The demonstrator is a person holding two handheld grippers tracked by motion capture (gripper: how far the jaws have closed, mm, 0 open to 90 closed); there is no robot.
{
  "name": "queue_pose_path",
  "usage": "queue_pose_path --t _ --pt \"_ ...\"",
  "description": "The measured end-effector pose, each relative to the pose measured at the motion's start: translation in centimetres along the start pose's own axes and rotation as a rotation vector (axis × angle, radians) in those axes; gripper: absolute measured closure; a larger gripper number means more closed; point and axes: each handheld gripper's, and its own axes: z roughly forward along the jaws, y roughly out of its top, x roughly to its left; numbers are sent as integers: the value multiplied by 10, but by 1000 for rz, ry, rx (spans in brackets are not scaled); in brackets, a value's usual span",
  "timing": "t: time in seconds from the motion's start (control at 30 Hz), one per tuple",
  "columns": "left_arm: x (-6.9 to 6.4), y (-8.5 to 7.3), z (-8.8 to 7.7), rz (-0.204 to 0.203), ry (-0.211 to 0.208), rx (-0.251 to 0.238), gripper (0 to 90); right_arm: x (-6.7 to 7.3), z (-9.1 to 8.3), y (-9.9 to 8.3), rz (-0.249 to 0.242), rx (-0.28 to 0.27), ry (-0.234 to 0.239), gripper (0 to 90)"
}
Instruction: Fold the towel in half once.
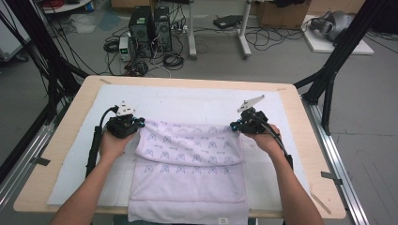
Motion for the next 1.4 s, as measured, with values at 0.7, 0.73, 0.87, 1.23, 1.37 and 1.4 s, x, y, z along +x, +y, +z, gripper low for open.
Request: queue_pose_path --t 0.7,0.73,0.87,1.23,1.37,1.4 --pt "45 65 2 -25 153 -36 529 -61 -19 63 97 -47 -154 552" --pt "42 57 -1 -19 146 -24 523 -55 -16 56 104 -34 -131 542" --pt "31 25 -17 -21 86 -12 488 -27 -19 30 97 -60 -77 509" --pt "-23 -33 -61 57 -75 -19 461 49 -36 -21 32 -119 25 513" --pt "-37 -50 -65 50 -126 -24 488 64 -32 -37 18 -105 44 513" --pt "-38 -54 -64 46 -135 -18 495 69 -31 -42 26 -105 58 513"
